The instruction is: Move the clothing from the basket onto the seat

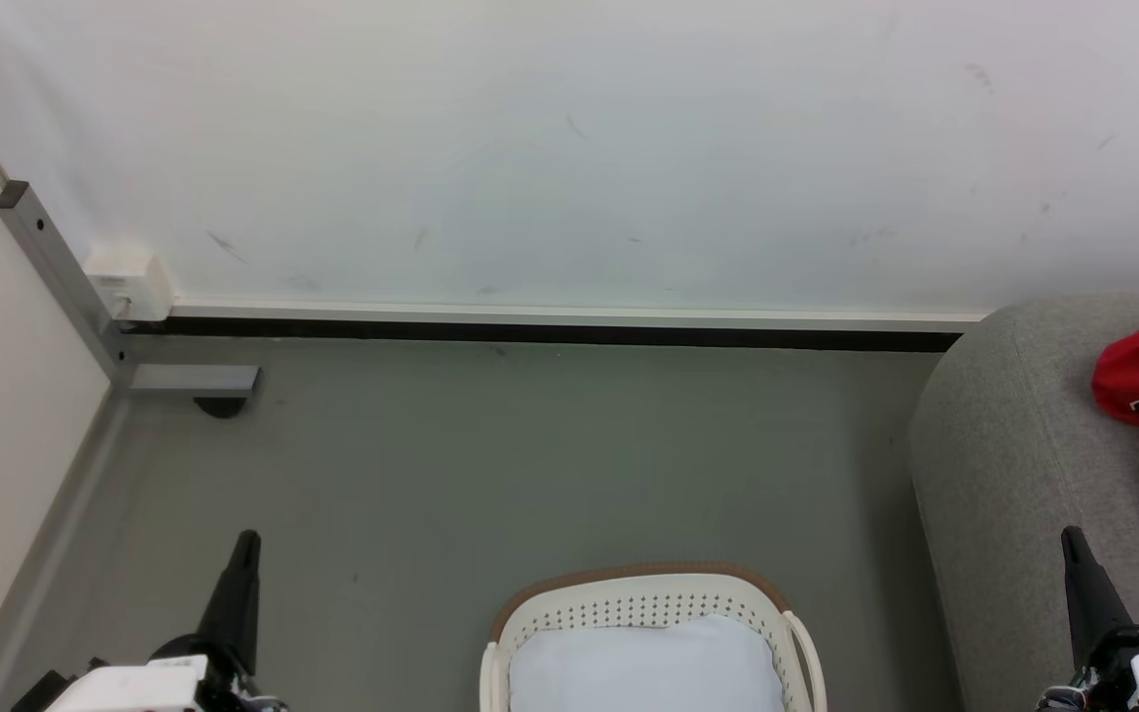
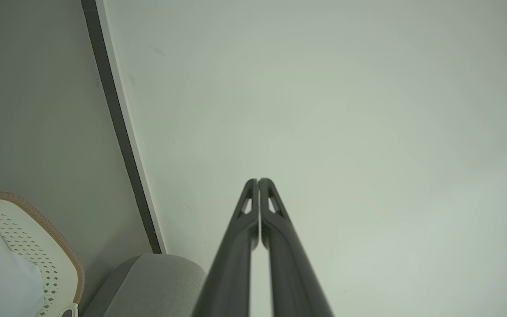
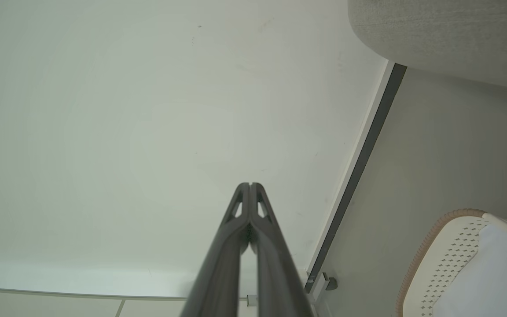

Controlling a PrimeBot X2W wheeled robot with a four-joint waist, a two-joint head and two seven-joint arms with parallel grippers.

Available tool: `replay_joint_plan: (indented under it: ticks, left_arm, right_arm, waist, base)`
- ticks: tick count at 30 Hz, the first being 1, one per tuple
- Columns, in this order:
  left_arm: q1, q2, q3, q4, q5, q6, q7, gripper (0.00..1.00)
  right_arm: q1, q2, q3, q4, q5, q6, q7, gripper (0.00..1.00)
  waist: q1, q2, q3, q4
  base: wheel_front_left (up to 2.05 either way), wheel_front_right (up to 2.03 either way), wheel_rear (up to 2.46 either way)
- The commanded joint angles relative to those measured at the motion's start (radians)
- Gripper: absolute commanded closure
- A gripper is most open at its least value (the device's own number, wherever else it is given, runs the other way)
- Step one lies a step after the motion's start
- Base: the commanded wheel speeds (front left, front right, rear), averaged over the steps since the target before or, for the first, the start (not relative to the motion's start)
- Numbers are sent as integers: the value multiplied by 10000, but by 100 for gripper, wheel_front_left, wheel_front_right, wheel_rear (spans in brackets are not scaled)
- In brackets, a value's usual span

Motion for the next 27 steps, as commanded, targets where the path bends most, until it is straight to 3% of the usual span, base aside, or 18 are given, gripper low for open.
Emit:
replay_joint_plan:
  ticks: [1, 27]
  left_arm:
    - [-89, 77, 21, -35, -134, -41, 43, 100]
    - [-87, 75, 19, -37, -136, -41, 41, 100]
  right_arm:
    - [-119, 17, -44, -48, -38, -21, 24, 100]
    - [-123, 31, -70, -46, -72, -21, 29, 100]
  waist:
    - [0, 0, -1, 0]
    - [0, 0, -1, 0]
  base:
    - [0, 0, 0]
    - [0, 0, 0]
